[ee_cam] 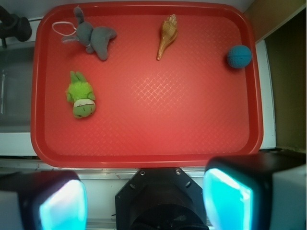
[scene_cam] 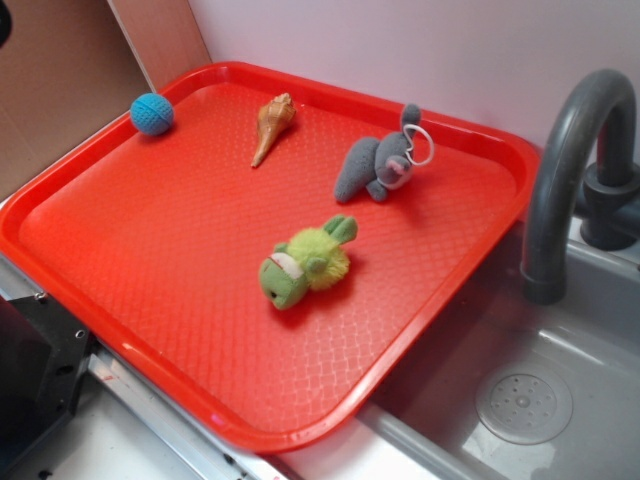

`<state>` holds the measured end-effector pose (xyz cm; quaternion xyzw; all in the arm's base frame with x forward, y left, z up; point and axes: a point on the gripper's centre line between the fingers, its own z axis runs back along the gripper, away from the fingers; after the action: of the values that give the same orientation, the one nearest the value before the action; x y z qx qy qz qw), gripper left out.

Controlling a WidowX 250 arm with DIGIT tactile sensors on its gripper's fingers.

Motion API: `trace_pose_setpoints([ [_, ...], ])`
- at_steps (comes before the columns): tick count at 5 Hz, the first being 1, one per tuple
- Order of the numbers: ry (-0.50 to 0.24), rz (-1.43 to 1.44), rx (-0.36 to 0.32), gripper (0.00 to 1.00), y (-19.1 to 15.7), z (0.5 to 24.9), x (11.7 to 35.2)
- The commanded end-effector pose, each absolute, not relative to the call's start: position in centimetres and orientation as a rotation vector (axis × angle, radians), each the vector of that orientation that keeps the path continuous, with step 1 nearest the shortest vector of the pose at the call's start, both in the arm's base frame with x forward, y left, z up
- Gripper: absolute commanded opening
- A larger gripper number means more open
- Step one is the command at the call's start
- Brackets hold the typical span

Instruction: Grab the gray animal.

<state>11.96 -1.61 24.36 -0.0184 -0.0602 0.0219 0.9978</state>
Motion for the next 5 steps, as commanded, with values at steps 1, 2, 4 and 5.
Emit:
trace_pose_setpoints([
  [1,-0.120,0.044,-0.037,1.00,-1.6,24.4,12.0],
  [2,-0.153,-0.039,-0.019,1.00,-0.7,23.0,14.3],
  [4,-0.325,-0.495,0.037,1.00,-2.0,19.6,20.9],
  [5,-0.417,-0.751,0.098,1.00,-4.0,17.5,24.9],
])
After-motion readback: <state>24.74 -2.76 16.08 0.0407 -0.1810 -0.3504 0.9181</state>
